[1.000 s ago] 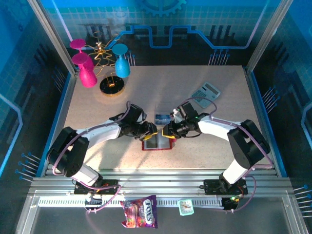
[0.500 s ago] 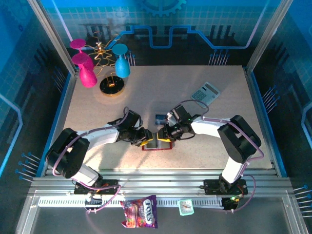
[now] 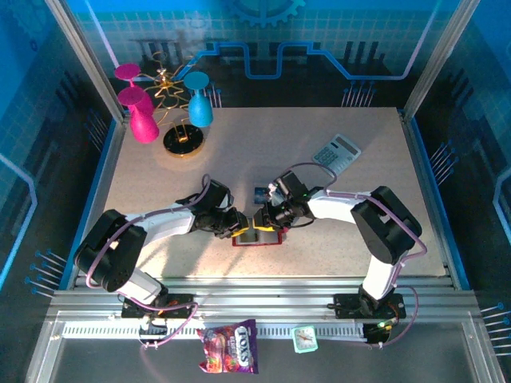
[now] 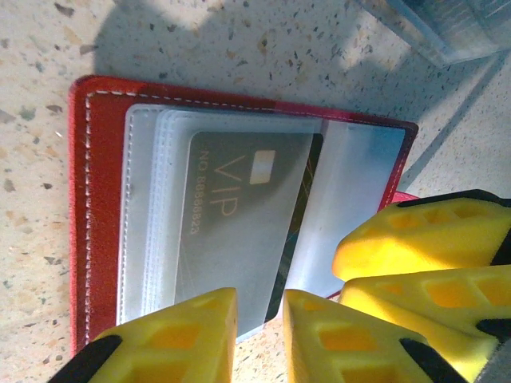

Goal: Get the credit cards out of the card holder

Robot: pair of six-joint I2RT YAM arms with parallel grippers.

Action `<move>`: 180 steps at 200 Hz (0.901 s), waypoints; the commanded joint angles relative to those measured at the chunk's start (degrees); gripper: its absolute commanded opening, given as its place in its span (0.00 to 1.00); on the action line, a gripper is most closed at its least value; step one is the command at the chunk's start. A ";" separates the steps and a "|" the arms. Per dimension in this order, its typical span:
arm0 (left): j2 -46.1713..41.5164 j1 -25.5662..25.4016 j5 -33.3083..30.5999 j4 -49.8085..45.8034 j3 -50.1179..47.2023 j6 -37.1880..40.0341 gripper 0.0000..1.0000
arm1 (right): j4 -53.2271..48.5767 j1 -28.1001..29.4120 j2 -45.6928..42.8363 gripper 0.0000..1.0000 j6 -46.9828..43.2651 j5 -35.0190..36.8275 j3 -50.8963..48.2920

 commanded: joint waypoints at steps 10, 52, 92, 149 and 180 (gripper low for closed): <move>-0.31 0.62 0.19 -0.02 -1.44 1.58 0.19 | 0.23 0.90 1.58 0.27 0.58 -0.89 1.70; 0.01 0.66 0.22 -0.03 -1.76 1.74 0.15 | -0.40 1.33 2.05 0.27 0.59 -0.84 2.61; 0.50 0.66 0.28 -0.38 -1.73 2.03 0.14 | -0.92 1.55 2.68 0.27 0.43 -0.43 2.96; 0.58 0.67 0.36 -0.69 -1.93 2.36 0.14 | -1.51 2.12 3.83 0.27 0.53 -0.15 3.72; 0.49 0.65 0.41 -0.74 -2.00 2.37 0.14 | -2.74 2.42 4.32 0.27 -0.10 0.48 4.35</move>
